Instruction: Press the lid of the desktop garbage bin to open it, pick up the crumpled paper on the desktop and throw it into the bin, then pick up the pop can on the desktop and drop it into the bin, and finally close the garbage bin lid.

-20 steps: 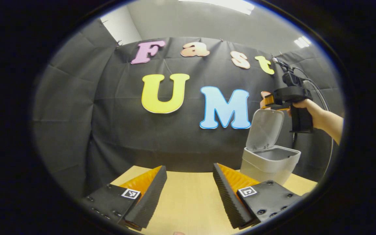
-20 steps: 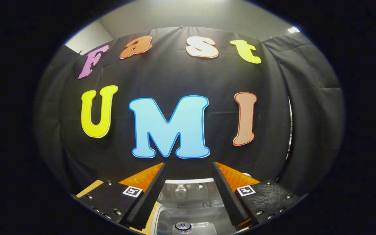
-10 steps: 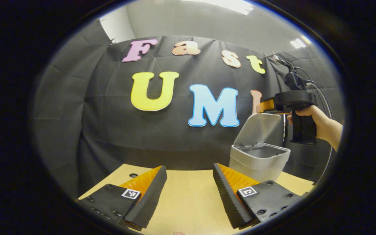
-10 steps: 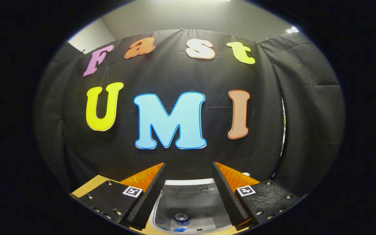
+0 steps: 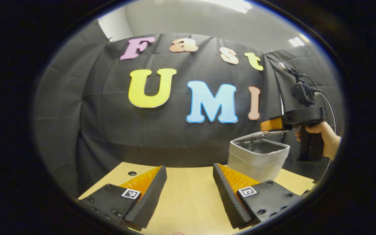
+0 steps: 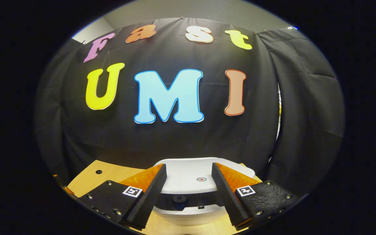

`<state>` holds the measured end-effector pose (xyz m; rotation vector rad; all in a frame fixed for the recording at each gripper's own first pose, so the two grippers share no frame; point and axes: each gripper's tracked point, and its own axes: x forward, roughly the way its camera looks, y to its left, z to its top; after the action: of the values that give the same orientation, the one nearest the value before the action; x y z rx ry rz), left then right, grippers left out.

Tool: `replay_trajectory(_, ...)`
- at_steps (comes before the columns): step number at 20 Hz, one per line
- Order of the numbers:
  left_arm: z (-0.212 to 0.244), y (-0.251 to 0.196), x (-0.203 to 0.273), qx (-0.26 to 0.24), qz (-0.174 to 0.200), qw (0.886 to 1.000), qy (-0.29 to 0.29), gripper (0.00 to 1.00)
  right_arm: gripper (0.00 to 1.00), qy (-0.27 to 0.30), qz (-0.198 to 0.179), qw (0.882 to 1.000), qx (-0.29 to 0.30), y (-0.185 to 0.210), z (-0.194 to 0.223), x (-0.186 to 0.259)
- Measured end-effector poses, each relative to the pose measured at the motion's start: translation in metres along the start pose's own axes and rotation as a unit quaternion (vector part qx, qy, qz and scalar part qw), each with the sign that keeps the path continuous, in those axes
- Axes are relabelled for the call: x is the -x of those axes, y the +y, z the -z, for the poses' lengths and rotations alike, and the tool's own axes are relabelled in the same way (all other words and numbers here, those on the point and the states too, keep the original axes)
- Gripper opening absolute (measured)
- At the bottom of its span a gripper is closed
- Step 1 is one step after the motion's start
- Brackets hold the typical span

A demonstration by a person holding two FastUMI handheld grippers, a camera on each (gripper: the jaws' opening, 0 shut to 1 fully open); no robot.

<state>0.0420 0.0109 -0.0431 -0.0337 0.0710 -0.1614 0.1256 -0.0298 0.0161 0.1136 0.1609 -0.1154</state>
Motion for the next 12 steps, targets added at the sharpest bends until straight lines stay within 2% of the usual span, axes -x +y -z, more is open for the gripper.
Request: replay_trajectory(12, 0.006, 0.005, 0.004, 0.004, -0.020, 1.000, 0.008, 0.95, 0.91, 0.013, 0.006, 1.000, -0.010, -0.011, 0.030, -0.023)
